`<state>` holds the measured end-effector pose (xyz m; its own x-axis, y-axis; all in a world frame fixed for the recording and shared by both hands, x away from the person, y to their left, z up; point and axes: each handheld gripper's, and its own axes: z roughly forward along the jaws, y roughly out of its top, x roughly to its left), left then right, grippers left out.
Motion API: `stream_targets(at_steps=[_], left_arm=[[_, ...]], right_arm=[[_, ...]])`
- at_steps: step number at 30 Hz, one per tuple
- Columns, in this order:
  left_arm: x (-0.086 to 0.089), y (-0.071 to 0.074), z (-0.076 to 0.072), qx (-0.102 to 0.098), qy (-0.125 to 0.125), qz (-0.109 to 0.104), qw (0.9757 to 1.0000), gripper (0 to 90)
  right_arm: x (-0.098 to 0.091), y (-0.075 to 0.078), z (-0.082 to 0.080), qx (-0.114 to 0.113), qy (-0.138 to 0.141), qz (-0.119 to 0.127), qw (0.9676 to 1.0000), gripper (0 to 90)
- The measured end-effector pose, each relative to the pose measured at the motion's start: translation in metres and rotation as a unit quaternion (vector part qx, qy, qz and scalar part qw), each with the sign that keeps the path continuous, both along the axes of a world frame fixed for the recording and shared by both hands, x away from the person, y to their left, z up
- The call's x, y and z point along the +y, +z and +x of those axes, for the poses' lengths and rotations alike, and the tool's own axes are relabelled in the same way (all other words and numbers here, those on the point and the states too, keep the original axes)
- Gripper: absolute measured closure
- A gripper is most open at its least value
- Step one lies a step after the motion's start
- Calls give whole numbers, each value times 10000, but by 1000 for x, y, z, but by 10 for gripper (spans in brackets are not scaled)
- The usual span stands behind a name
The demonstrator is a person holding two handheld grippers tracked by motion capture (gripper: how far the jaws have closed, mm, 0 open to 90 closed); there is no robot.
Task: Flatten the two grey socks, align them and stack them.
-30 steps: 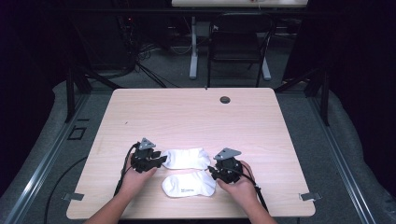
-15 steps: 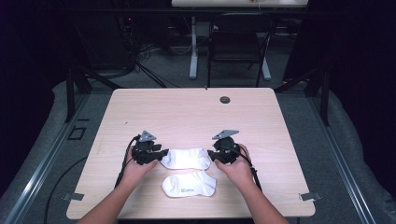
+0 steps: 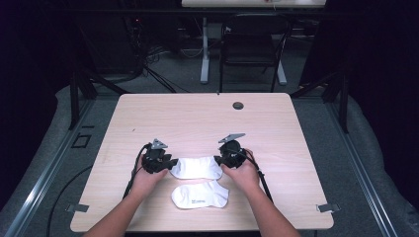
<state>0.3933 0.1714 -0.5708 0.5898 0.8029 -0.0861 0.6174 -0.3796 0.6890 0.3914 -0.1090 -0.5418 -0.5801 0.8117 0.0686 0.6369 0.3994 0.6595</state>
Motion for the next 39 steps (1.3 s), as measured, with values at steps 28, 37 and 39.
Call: stream_targets(at_steps=[28, 37, 39], left_arm=[[-6, -1, -4, 136, -205, 153, 9996, 887], [-3, 5, -7, 18, -166, 25, 9999, 890], [-2, 8, -8, -9, -181, -13, 9998, 890]], right_arm=[[13, -13, -2, 260, 196, -47, 9995, 860], [12, -4, -4, 128, 200, 42, 9997, 860], [11, 0, -5, 103, 201, 85, 9997, 860]])
